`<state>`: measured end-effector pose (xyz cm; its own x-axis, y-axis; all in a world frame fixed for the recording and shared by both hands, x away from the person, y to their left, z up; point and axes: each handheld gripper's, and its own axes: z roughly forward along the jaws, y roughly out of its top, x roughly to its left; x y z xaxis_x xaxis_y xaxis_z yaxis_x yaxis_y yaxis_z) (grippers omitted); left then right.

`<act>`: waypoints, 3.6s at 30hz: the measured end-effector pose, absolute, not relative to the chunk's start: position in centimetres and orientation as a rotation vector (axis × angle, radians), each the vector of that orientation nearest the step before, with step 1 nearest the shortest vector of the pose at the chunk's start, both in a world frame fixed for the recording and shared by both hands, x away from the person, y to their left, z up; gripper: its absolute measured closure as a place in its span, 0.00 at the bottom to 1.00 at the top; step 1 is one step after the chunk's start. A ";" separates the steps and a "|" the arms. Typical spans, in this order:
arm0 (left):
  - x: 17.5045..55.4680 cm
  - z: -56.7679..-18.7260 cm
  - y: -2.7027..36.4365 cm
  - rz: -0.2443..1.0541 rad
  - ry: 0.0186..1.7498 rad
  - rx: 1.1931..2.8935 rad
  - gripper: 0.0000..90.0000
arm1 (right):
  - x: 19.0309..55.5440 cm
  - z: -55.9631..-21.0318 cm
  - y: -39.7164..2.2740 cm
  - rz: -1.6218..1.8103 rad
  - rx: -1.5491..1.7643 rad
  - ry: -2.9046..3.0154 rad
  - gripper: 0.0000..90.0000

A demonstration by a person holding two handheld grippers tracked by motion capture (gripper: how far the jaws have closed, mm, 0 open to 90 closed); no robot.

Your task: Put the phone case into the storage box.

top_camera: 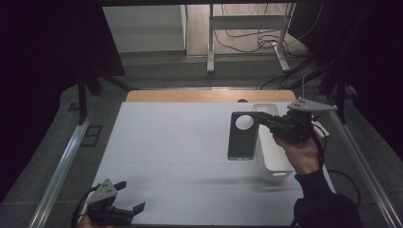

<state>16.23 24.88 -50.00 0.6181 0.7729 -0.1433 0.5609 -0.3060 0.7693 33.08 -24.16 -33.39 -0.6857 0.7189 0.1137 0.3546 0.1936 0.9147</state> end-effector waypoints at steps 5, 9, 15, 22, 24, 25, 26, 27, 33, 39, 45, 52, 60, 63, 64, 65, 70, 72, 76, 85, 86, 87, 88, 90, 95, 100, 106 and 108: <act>16.1 -50.1 25.0 0.320 1.061 2.007 0.00 | 33.7 -33.0 -24.8 1.473 1.015 2.115 0.92; 16.1 -50.1 25.1 0.317 1.070 2.007 0.00 | 34.1 -32.8 -25.2 1.464 1.024 2.101 0.92; 16.3 -50.2 25.1 0.292 1.072 2.014 0.00 | 34.9 -32.7 -25.9 1.451 1.033 2.081 0.92; 16.4 -50.2 25.1 0.284 1.075 2.014 0.00 | 35.7 -32.6 -26.8 1.436 1.044 2.065 0.92; 16.4 -50.2 25.1 0.284 1.074 2.017 0.00 | 36.0 -32.5 -27.1 1.429 1.048 2.054 0.92; 16.4 -50.2 25.1 0.284 1.072 2.019 0.00 | 36.1 -32.4 -27.2 1.425 1.046 2.052 0.92; 16.4 -50.2 25.1 0.285 1.072 2.020 0.00 | 36.2 -32.3 -27.4 1.424 1.045 2.048 0.92; 16.4 -50.2 25.1 0.285 1.071 2.020 0.00 | 36.4 -32.2 -27.5 1.422 1.048 2.041 0.92; 16.4 -50.2 25.0 0.284 1.068 2.023 0.00 | 37.2 -31.8 -28.4 1.412 1.053 2.020 0.92; 16.4 -50.2 25.0 0.282 1.064 2.028 0.00 | 38.3 -31.7 -29.5 1.403 1.057 2.005 0.92; 16.4 -50.2 25.0 0.280 1.066 2.024 0.00 | 39.4 -31.5 -30.4 1.394 1.042 1.997 0.92; 16.4 -50.2 25.1 0.278 1.064 2.017 0.00 | 40.4 -31.5 -30.9 1.382 1.039 1.994 0.92; 16.4 -50.2 25.2 0.270 1.063 2.008 0.00 | 41.7 -31.6 -31.3 1.390 1.021 1.985 0.92; 16.4 -50.2 25.2 0.269 1.063 2.008 0.00 | 42.3 -31.7 -31.6 1.377 1.022 1.982 0.92; 16.4 -50.2 25.2 0.268 1.063 2.009 0.00 | 42.5 -31.8 -31.7 1.376 1.022 1.980 0.92; 16.4 -50.2 25.2 0.267 1.062 2.011 0.00 | 42.7 -31.8 -31.8 1.380 1.022 1.978 0.92; 16.4 -50.2 25.2 0.269 1.062 2.013 0.00 | 43.5 -32.1 -32.2 1.373 1.027 1.967 0.92; 16.4 -50.2 25.2 0.268 1.061 2.014 0.00 | 43.9 -32.3 -32.4 1.374 1.028 1.961 0.92; 16.4 -50.2 25.2 0.268 1.061 2.014 0.00 | 44.7 -32.6 -32.6 1.378 1.026 1.953 0.92; 16.4 -50.2 25.2 0.268 1.061 2.017 0.00 | 45.8 -33.3 -32.8 1.373 1.025 1.944 0.92; 16.4 -50.2 25.2 0.268 1.061 2.017 0.00 | 45.9 -33.3 -32.8 1.369 1.025 1.942 0.92; 16.4 -50.2 25.2 0.267 1.061 2.018 0.00 | 46.0 -33.4 -32.8 1.372 1.027 1.941 0.92; 16.4 -50.2 25.1 0.267 1.061 2.018 0.00 | 46.2 -33.5 -32.7 1.369 1.027 1.938 0.92; 16.4 -50.2 25.1 0.265 1.061 2.018 0.00 | 46.5 -33.7 -32.7 1.363 1.027 1.941 0.92; 16.4 -50.2 25.1 0.265 1.061 2.020 0.00 | 47.3 -34.3 -32.5 1.360 1.027 1.948 0.92; 16.4 -50.2 25.1 0.266 1.062 2.021 0.00 | 47.8 -34.8 -32.4 1.364 1.026 1.951 0.92; 16.4 -50.2 25.1 0.265 1.061 2.022 0.00 | 48.6 -35.5 -32.4 1.360 1.022 1.957 0.92; 16.4 -50.2 25.1 0.264 1.061 2.023 0.00 | 48.7 -35.7 -32.4 1.360 1.024 1.951 0.92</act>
<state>16.44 25.10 -50.20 0.6232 0.7620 -0.1759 0.5906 -0.3111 0.7446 48.68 -32.44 -35.67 -0.5619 0.8272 -0.0105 0.2763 0.1996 0.9401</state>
